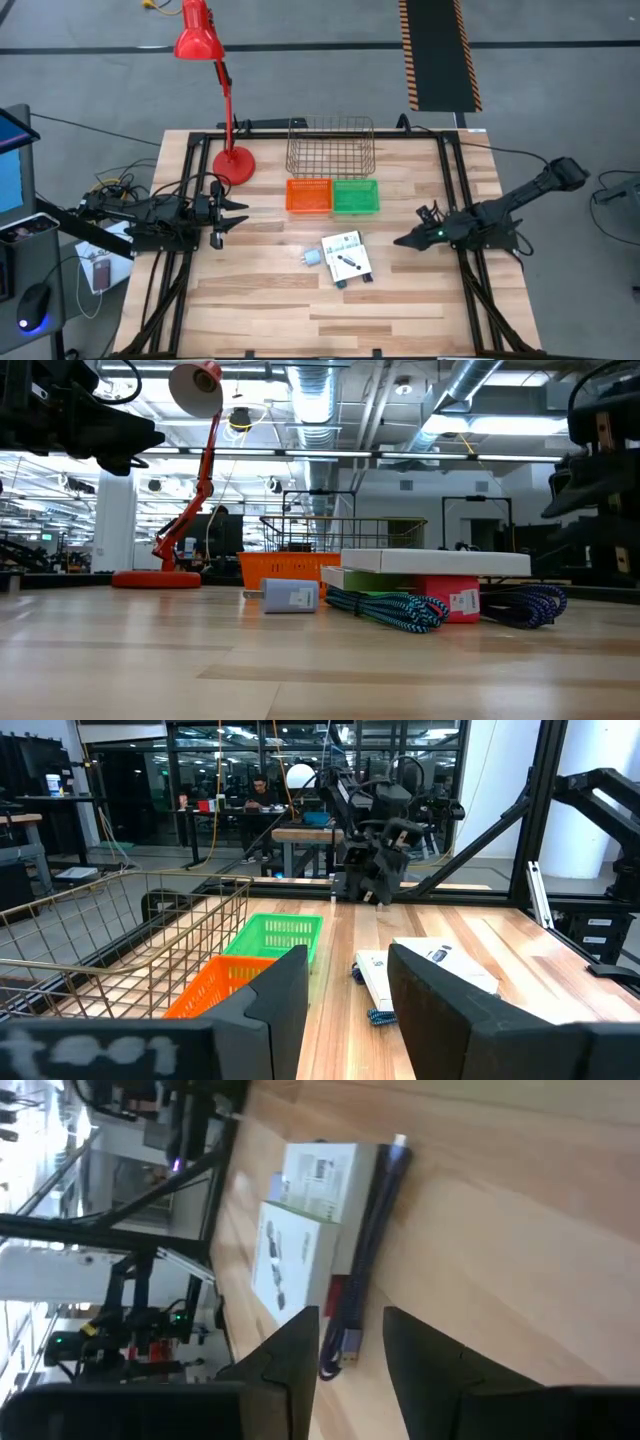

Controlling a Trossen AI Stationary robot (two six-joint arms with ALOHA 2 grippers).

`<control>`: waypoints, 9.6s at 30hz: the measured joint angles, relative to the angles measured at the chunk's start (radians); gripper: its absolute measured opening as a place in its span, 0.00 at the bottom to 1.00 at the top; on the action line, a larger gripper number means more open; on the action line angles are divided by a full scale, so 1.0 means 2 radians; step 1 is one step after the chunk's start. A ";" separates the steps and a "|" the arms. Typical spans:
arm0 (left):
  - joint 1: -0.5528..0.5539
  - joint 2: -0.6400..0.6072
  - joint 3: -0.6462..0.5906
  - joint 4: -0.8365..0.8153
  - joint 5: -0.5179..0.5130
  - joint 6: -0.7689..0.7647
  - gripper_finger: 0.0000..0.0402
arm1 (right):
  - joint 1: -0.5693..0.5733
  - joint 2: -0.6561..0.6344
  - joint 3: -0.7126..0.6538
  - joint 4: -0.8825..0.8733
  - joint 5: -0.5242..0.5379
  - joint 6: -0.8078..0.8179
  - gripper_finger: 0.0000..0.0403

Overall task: Pick and place items into bin
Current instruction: Put the top card reader box into the green bin

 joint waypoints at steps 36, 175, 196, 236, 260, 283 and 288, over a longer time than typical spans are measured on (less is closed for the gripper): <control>0.000 0.000 0.000 0.000 0.000 0.000 0.32 | 0.047 0.330 0.016 0.300 0.000 0.089 0.51; 0.000 0.000 0.000 0.000 0.000 0.000 0.32 | 0.024 0.579 0.139 0.443 -0.046 0.097 0.53; 0.000 0.000 0.000 0.000 0.000 0.000 0.32 | 0.007 0.606 0.138 0.482 -0.077 0.096 0.37; 0.000 0.000 0.000 0.000 0.000 0.000 0.32 | 0.007 0.609 0.121 0.548 -0.081 0.063 0.12; 0.000 0.000 0.000 0.000 0.000 0.000 0.32 | -0.053 0.484 0.114 0.447 -0.138 0.009 0.10; 0.000 0.000 0.000 0.000 0.000 0.000 0.32 | -0.269 0.157 0.115 0.093 -0.242 -0.179 0.10; 0.000 0.000 0.000 0.000 0.000 0.000 0.32 | -0.314 0.155 0.115 0.092 -0.296 -0.211 0.10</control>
